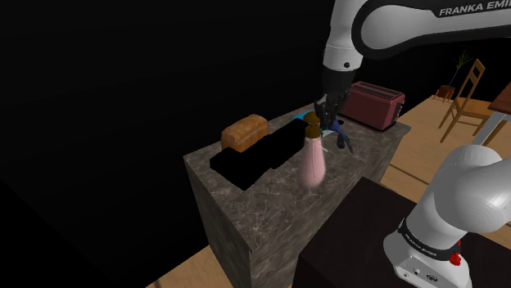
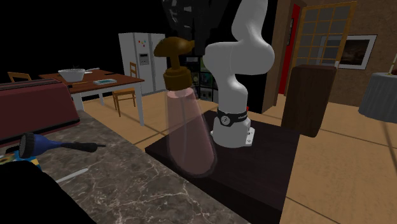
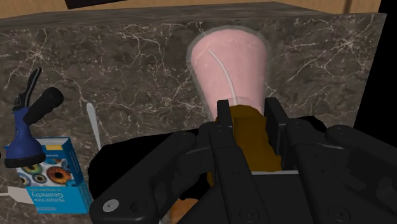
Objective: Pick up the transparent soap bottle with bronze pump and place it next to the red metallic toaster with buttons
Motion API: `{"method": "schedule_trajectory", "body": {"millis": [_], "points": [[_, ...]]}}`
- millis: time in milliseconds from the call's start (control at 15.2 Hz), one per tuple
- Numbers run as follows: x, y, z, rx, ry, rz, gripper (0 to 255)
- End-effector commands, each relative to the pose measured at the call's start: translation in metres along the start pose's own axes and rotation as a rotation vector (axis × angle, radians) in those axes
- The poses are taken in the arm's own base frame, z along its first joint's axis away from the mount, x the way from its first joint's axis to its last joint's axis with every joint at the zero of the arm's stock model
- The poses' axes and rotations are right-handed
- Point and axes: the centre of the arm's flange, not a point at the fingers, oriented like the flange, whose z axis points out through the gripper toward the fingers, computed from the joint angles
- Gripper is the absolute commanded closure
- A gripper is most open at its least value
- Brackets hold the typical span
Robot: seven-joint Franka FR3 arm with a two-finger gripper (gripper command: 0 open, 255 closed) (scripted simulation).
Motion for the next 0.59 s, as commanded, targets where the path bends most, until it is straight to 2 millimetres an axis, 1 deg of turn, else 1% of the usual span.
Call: {"method": "schedule_trajectory", "body": {"millis": [0,528], "points": [[0.0,0.0,-0.011,0.0,0.0,0.0,255],[0.001,-0.001,-0.053,0.0,0.0,0.0,255]]}}
